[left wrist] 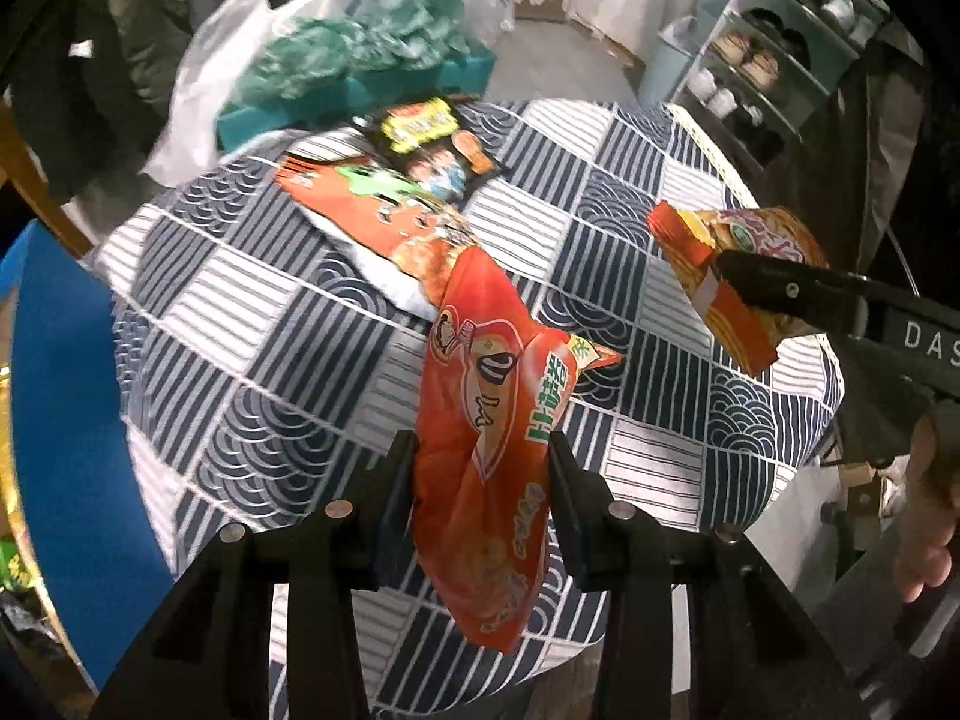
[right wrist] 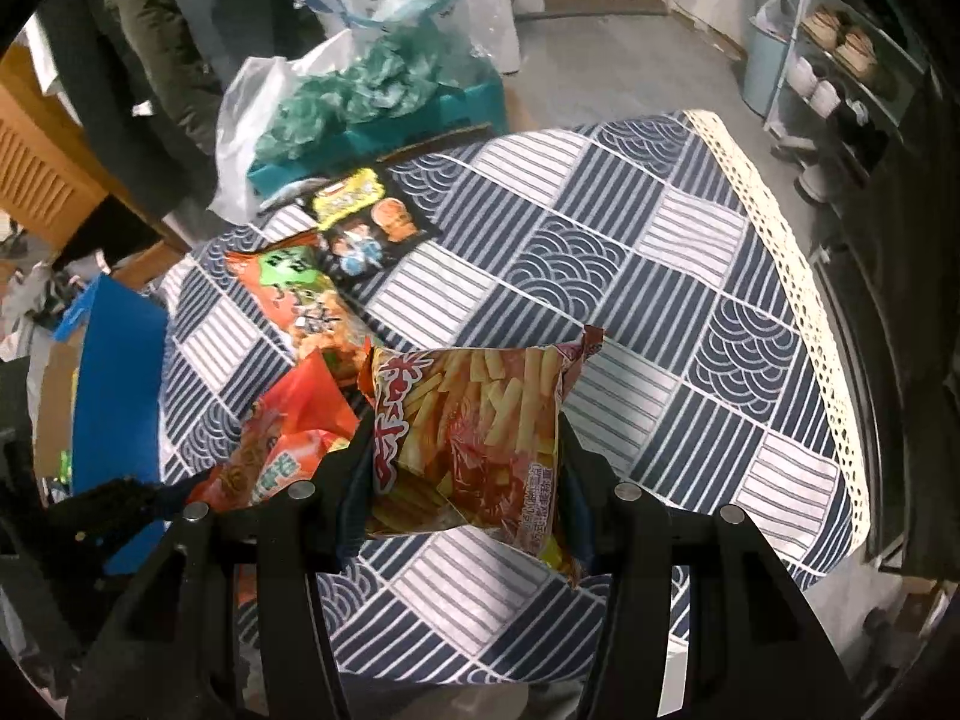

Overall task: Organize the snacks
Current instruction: 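Carry the red bag and fries bag over the cardboard box with both tools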

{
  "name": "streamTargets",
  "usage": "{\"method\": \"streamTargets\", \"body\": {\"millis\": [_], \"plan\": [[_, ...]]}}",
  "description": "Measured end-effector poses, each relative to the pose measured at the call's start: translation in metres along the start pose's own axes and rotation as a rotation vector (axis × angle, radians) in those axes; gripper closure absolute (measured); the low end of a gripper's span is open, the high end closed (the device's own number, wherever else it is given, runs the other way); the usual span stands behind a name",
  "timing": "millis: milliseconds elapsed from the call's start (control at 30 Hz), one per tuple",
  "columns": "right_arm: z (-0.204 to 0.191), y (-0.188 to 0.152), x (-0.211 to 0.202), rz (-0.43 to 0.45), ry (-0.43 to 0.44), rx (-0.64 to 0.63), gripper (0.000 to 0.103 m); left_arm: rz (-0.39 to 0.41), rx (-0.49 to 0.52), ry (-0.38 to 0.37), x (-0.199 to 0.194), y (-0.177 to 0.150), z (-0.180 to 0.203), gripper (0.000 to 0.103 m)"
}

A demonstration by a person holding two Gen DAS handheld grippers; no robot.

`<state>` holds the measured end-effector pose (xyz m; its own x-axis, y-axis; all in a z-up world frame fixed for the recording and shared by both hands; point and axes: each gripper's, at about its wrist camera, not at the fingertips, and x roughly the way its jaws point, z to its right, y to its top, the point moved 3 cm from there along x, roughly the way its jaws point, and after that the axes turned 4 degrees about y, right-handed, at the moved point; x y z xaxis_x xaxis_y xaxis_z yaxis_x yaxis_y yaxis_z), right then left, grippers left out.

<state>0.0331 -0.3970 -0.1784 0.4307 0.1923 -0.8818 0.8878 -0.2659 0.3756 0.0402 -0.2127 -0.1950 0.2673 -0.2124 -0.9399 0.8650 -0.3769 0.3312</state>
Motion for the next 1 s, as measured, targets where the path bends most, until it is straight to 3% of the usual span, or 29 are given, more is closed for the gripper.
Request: {"method": "streamTargets", "body": {"millis": [267,533,1000], "plan": [[-0.029,0.004,-0.012,0.027,0.029,-0.053,0.051,0.094,-0.061,0.060,-0.040,0.004,-0.028,0.061],[-0.067,0.007,-0.023,0.049,0.062,-0.130,0.051,0.166,-0.132,0.075,-0.079,0.001,-0.062,0.061],[-0.146,0.012,-0.027,0.061,0.139,-0.240,0.051,0.247,-0.262,0.127,-0.126,-0.022,-0.133,0.061]]}}
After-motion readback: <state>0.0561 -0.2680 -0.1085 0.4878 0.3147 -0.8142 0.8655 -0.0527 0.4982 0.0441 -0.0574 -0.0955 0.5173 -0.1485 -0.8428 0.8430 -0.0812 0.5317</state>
